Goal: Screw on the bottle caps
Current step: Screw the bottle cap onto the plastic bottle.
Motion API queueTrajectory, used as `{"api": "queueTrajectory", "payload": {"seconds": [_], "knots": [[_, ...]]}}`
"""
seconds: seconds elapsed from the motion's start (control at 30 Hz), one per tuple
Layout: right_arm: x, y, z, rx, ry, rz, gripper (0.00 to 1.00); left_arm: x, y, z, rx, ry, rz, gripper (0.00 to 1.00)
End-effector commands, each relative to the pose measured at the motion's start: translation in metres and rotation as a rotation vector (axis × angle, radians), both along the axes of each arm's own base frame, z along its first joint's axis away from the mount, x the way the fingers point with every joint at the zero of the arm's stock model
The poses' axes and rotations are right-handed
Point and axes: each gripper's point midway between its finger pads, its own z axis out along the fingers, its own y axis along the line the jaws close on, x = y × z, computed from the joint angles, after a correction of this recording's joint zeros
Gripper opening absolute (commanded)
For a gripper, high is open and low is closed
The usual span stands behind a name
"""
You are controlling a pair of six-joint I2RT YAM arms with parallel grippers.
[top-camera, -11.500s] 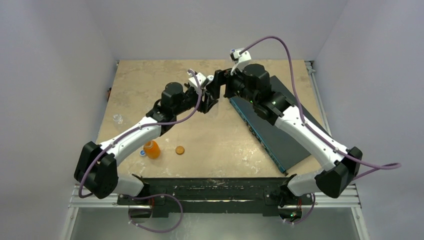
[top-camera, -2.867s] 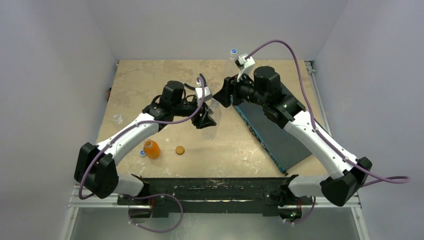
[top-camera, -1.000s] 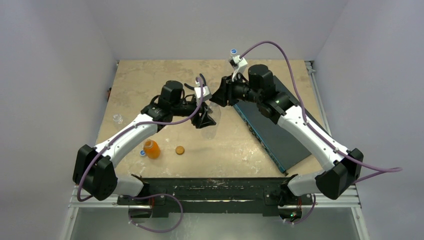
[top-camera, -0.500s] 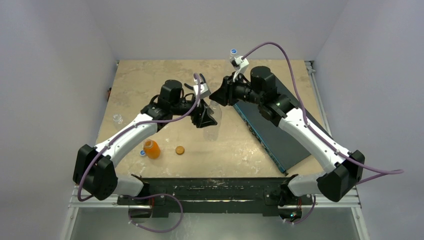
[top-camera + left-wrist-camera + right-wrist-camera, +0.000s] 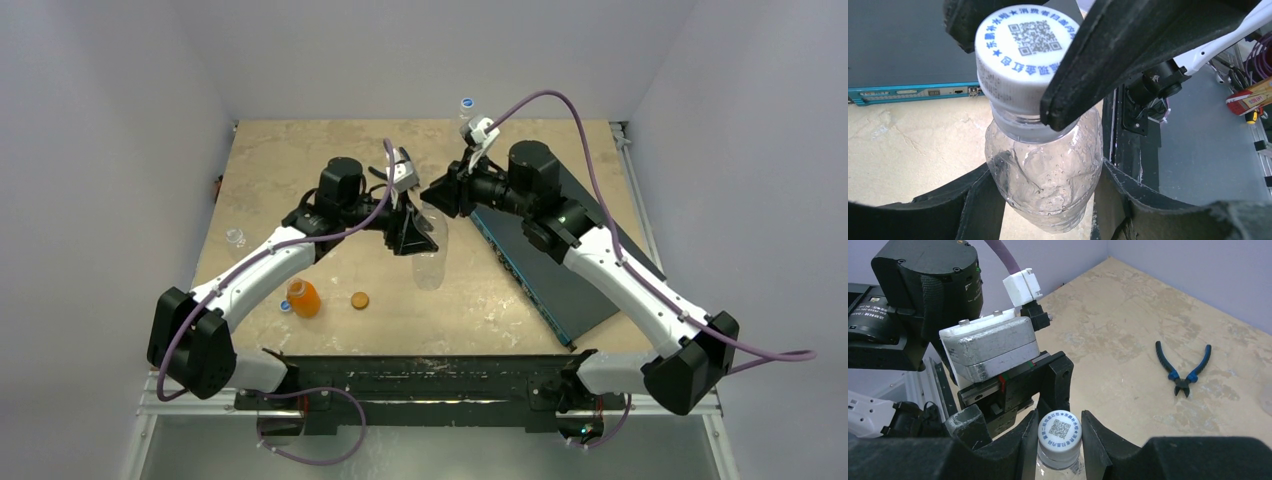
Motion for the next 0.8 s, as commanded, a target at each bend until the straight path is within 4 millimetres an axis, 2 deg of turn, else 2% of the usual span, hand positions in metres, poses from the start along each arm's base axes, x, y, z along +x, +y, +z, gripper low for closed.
{"api": "queueTrajectory", "payload": {"seconds": [0.0, 0.33, 0.53, 0.77], "knots": [[-0.008, 0.006, -0.015, -0.058, 0.039, 0.049, 0.23, 0.016, 0.000, 0.044, -0.097, -0.157, 0.059, 0.00], [0.016, 0.006, -0.034, -0.097, 0.170, -0.090, 0.21, 0.082, 0.021, 0.074, -0.049, -0.361, 0.412, 0.00], [0.039, 0.001, -0.045, -0.136, 0.210, -0.263, 0.20, 0.119, 0.033, 0.090, -0.069, -0.420, 0.603, 0.00], [0.060, -0.002, -0.051, -0.169, 0.199, -0.471, 0.20, 0.154, 0.031, 0.090, -0.091, -0.413, 0.721, 0.00]]}}
